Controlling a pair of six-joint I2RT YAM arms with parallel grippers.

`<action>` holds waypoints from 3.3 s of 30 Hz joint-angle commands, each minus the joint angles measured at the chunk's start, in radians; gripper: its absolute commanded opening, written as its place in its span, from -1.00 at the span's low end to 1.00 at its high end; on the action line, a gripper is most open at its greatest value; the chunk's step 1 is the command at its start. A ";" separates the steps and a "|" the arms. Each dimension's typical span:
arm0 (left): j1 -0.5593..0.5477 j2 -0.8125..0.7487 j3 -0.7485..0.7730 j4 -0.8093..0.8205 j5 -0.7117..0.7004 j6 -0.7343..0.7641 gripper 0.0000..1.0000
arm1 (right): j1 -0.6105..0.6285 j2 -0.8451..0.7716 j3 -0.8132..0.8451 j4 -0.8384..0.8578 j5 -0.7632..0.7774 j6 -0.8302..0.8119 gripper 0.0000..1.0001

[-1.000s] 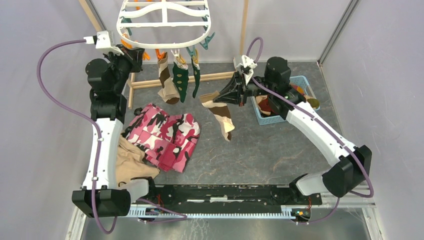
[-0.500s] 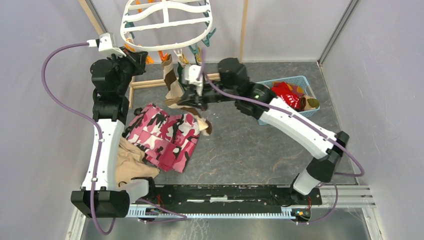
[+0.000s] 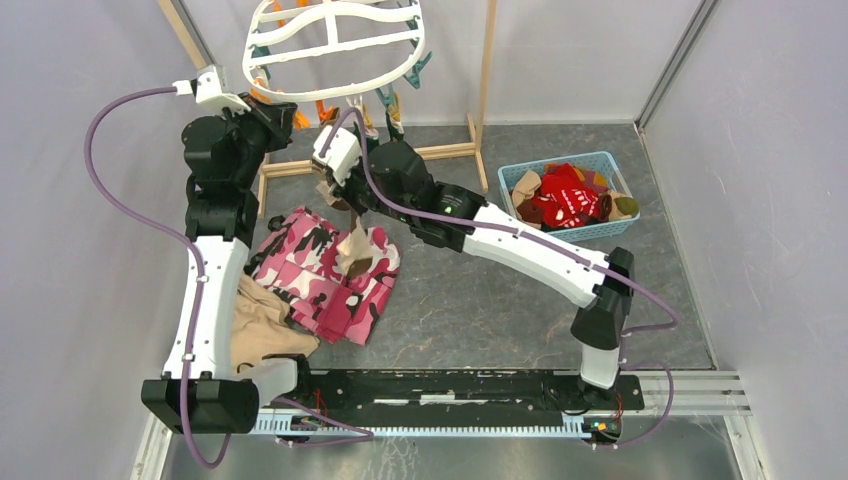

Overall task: Clip the socks to the hanger
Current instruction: Open the clamp at the hanger, then clamp the sock onto the hanger.

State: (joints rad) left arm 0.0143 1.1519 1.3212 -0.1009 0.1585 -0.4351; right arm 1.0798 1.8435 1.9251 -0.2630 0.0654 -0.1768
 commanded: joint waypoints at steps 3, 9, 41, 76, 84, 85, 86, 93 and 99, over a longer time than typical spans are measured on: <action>-0.002 0.014 0.042 -0.013 -0.013 -0.069 -0.96 | -0.001 0.060 0.127 0.146 0.157 0.093 -1.00; -0.002 0.010 0.042 -0.019 -0.017 -0.078 -0.96 | -0.003 0.114 0.152 0.206 0.187 0.117 -1.00; -0.002 0.011 0.035 -0.028 0.009 -0.162 -0.96 | 0.002 0.200 0.156 0.414 0.309 0.048 -1.00; -0.034 0.012 0.043 -0.043 0.029 -0.189 -0.50 | 0.006 0.195 0.108 0.535 0.323 -0.109 -1.00; -0.034 -0.006 0.041 -0.060 0.014 -0.192 0.04 | 0.007 0.178 0.079 0.529 0.326 -0.114 -1.00; -0.034 -0.009 0.040 -0.063 0.010 -0.192 0.06 | 0.006 0.176 0.076 0.527 0.327 -0.115 -1.00; -0.034 -0.015 0.039 -0.065 0.006 -0.190 0.09 | 0.007 0.173 0.074 0.526 0.327 -0.114 -1.00; -0.034 -0.064 0.018 -0.090 -0.036 -0.157 0.35 | 0.001 0.149 0.065 0.495 0.309 -0.102 -0.55; -0.034 -0.125 -0.007 -0.113 -0.066 -0.121 0.40 | -0.009 0.127 0.060 0.455 0.279 -0.079 -0.18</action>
State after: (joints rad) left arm -0.0193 1.0843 1.3254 -0.2085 0.1307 -0.5980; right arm 1.0779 2.0430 1.9850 0.2024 0.3679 -0.2771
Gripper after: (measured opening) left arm 0.694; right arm 0.366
